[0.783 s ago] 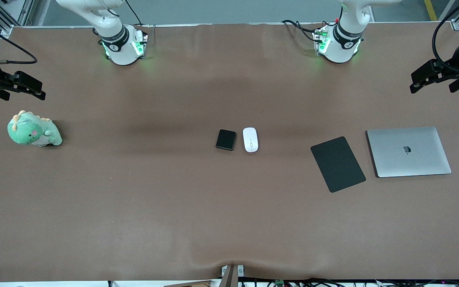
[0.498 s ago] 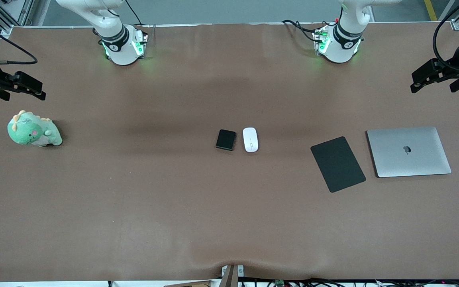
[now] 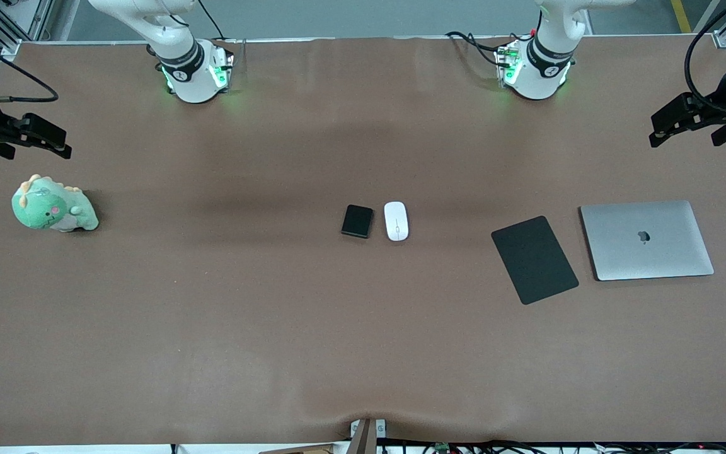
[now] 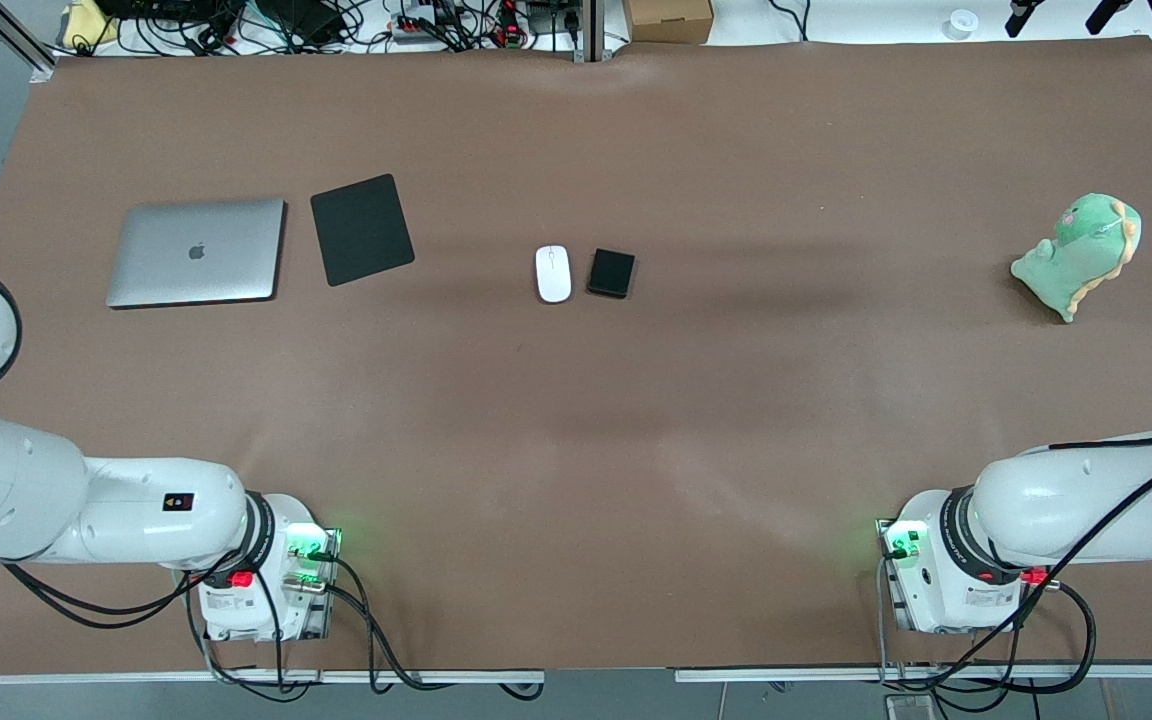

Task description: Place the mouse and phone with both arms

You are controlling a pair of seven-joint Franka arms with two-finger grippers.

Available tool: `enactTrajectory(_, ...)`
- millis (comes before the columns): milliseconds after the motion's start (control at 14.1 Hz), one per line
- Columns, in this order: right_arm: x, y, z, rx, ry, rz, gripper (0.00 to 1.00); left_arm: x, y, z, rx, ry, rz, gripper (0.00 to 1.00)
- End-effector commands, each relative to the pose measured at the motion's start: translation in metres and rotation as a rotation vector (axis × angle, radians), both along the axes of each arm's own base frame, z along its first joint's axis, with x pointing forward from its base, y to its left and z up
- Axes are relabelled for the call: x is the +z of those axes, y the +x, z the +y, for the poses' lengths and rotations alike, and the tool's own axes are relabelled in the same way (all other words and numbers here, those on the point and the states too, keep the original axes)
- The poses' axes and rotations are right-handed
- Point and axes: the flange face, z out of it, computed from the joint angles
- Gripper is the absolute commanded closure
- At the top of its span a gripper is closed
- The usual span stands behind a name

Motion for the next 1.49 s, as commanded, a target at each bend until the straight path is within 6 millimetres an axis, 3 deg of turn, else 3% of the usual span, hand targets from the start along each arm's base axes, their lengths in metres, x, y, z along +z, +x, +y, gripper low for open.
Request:
enactTrajectory(0, 0.003, 0.003, -0.002, -0.011, 0.009, 0.003, 0.0, 0.007, 0.0, -0.003, 0.012, 0.017, -0.004, 0.0)
enactTrajectory(356, 0.004, 0.004, 0.004, 0.0, 0.009, 0.0, 0.0, -0.005, 0.007, -0.006, 0.008, 0.012, 0.016, 0.0)
enactTrajectory(569, 0.004, 0.003, 0.007, 0.005, 0.011, 0.0, 0.0, -0.029, 0.022, -0.011, -0.002, 0.007, 0.055, 0.0)
enactTrajectory(925, 0.001, 0.002, 0.002, -0.004, 0.012, 0.015, 0.0, -0.052, 0.033, -0.056, -0.026, 0.006, 0.059, 0.0)
enactTrajectory(1067, 0.001, 0.002, 0.0, -0.007, 0.011, 0.014, 0.0, -0.066, 0.036, -0.086, -0.001, 0.015, 0.068, 0.0)
enactTrajectory(1209, 0.001, 0.002, 0.0, -0.009, 0.011, 0.015, 0.0, -0.085, 0.044, -0.119, -0.019, 0.009, 0.05, 0.0)
enactTrajectory(1423, 0.0, 0.002, -0.001, -0.011, 0.011, 0.02, 0.0, -0.134, 0.058, -0.166, -0.075, 0.009, 0.067, 0.0)
